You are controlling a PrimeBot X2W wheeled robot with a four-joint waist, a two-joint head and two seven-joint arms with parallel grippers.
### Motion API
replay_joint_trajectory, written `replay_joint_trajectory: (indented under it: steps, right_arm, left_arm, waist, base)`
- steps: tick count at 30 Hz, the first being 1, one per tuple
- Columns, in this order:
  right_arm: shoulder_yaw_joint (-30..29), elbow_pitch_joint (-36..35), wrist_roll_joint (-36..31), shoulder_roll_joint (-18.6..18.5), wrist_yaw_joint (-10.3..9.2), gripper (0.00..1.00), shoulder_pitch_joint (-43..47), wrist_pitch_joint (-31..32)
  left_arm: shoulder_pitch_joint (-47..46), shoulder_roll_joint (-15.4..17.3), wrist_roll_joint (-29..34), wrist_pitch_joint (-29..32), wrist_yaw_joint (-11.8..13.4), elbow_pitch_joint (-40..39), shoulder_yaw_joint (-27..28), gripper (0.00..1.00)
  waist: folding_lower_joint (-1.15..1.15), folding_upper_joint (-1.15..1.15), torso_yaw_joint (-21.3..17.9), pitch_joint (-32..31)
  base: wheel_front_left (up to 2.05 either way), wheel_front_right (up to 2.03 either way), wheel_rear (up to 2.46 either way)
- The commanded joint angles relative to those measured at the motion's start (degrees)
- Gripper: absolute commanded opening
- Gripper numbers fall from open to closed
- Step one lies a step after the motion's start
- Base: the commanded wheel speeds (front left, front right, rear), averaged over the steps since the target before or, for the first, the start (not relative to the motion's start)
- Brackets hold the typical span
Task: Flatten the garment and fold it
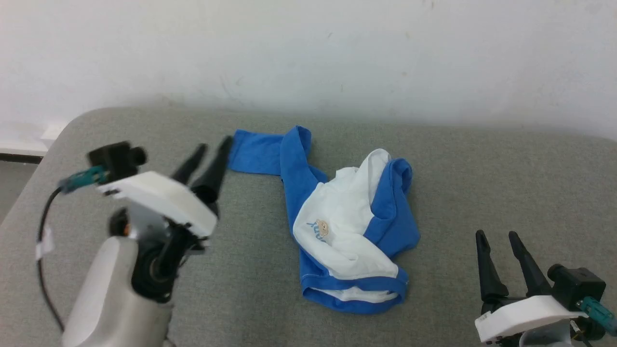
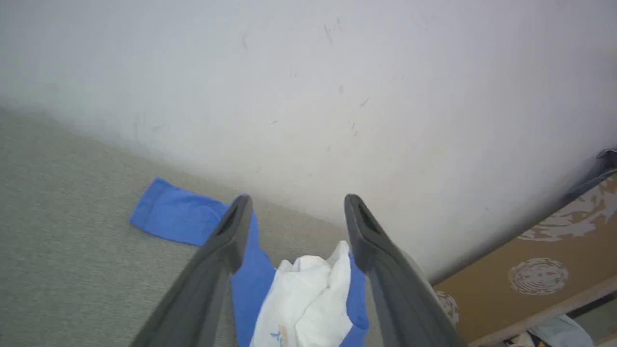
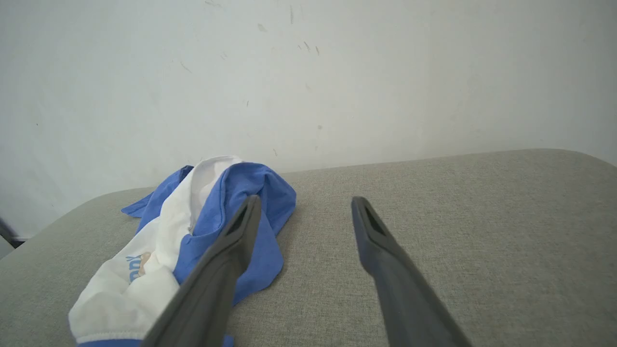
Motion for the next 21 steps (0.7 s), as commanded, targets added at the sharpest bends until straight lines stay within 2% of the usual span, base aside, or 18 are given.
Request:
replay_joint_trajectory:
  steps: [1, 2, 8, 10, 13, 21]
  right_arm:
    - [-0.09, 0.15, 0.52, 0.06, -0.11, 1.0, 0.84, -0.26]
    - [-0.09, 0.15, 0.52, 0.06, -0.11, 1.0, 0.84, -0.26]
    - [0.05, 0.71, 0.54, 0.06, -0.11, 1.0, 1.04, -0.26]
    - [-0.07, 1.51, 0.41, 0.06, -0.11, 1.0, 1.1, -0.26]
    - [0.02, 3.79, 0.06, 0.06, -0.11, 1.0, 0.77, -0.26]
    - [0.84, 10.55, 0.07, 0.06, -0.11, 1.0, -3.54, 1.47]
  left_arm:
    - [2.78, 1.98, 4.55, -6.52, 0.58, -0.54, 1.54, 1.0]
    - [2.78, 1.98, 4.55, -6.52, 0.58, -0.54, 1.54, 1.0]
    - [8.15, 3.84, 15.01, -26.39, 0.24, 2.07, 3.15, 1.0]
    - [9.9, 3.8, 18.39, -29.83, 0.98, 2.77, 2.47, 1.0]
    - [12.28, 3.25, 22.38, -31.68, 1.68, 3.34, 1.94, 1.0]
    - [17.28, -1.2, 28.53, -32.13, 2.7, 1.29, 3.89, 1.0]
  waist:
    - [0.0, 0.0, 0.39, -0.97]
    - [0.0, 0.0, 0.39, -0.97]
    - [0.0, 0.0, 0.14, -1.7]
    - [0.0, 0.0, -0.01, -1.83]
    - [0.0, 0.0, -0.25, -1.58]
    - [0.0, 0.0, -0.3, 0.07]
  base:
    - [0.0, 0.0, 0.0]
    - [0.0, 0.0, 0.0]
    - [0.0, 0.0, 0.0]
    - [0.0, 0.0, 0.0]
    - [0.0, 0.0, 0.0]
    - [0.0, 0.0, 0.0]
